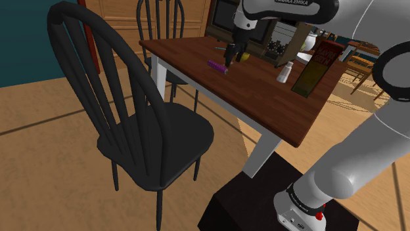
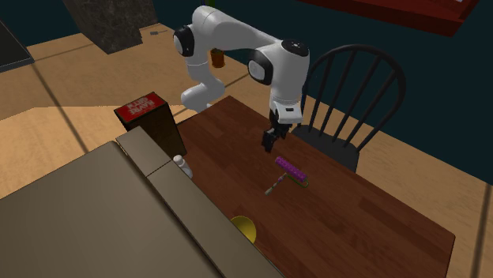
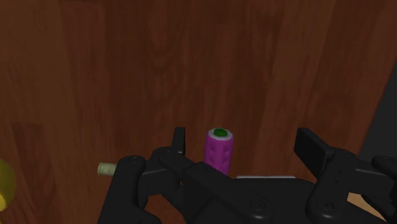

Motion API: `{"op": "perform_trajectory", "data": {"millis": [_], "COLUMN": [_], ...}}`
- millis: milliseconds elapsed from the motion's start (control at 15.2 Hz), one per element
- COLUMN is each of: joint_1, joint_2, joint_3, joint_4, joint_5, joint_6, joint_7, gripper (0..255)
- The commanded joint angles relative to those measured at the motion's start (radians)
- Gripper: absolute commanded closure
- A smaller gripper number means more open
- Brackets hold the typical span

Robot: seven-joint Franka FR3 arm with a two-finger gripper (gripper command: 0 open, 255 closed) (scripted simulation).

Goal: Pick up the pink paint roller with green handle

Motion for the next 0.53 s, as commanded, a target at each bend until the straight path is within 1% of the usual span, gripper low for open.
{"op": "perform_trajectory", "data": {"millis": [0, 264, 462], "joint_1": [0.001, 0.008, 0.017], "joint_2": [0.094, 0.292, 0.465], "joint_3": [0.001, 0.002, 0.000], "joint_4": [0.110, 0.362, 0.606], "joint_5": [-0.012, -0.035, -0.052], "joint_6": [-0.023, -0.089, -0.170], "joint_7": [-0.006, -0.017, -0.031], "gripper": [0, 0, 0]}}
